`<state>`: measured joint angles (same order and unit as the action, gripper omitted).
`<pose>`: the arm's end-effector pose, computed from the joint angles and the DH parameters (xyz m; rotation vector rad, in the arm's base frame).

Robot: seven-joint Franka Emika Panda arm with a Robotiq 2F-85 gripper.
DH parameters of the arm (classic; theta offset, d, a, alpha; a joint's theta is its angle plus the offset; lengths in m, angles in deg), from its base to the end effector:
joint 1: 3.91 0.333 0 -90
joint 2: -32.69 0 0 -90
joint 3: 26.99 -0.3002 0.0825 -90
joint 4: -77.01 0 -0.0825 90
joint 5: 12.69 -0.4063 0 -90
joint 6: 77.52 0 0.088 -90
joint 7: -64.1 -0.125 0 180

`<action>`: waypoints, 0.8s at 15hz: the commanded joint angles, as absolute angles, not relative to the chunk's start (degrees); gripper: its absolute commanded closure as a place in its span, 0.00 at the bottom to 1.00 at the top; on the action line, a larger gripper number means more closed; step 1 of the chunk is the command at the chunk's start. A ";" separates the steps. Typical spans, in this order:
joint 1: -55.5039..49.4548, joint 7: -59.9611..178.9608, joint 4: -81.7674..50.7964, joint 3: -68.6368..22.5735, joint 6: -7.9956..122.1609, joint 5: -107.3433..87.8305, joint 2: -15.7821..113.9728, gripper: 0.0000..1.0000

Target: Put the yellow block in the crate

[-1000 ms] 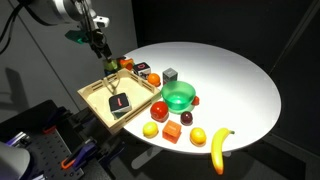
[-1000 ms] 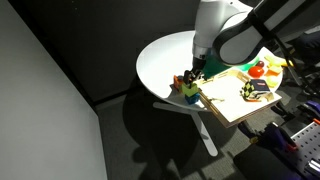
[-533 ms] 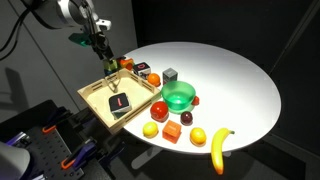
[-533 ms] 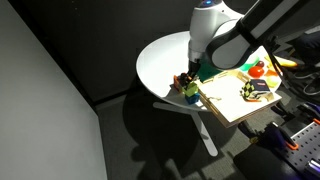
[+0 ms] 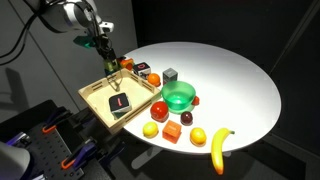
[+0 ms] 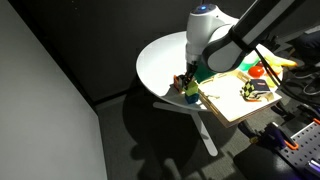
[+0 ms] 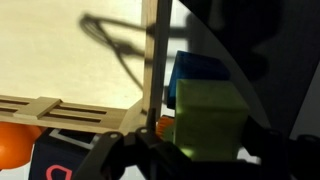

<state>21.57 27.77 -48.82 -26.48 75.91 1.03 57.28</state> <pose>0.5110 0.2436 0.1385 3.0639 0.0218 0.1593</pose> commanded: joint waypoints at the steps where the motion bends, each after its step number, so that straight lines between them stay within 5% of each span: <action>1: 22.90 25.28 -47.20 -24.82 74.77 2.71 58.13 0.51; 3: 23.12 24.88 -47.36 -24.53 74.65 2.62 57.74 0.68; 12: 22.15 22.72 -51.20 -23.24 70.51 3.96 51.99 0.72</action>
<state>22.39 25.25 -48.45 -23.96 72.75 1.62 55.94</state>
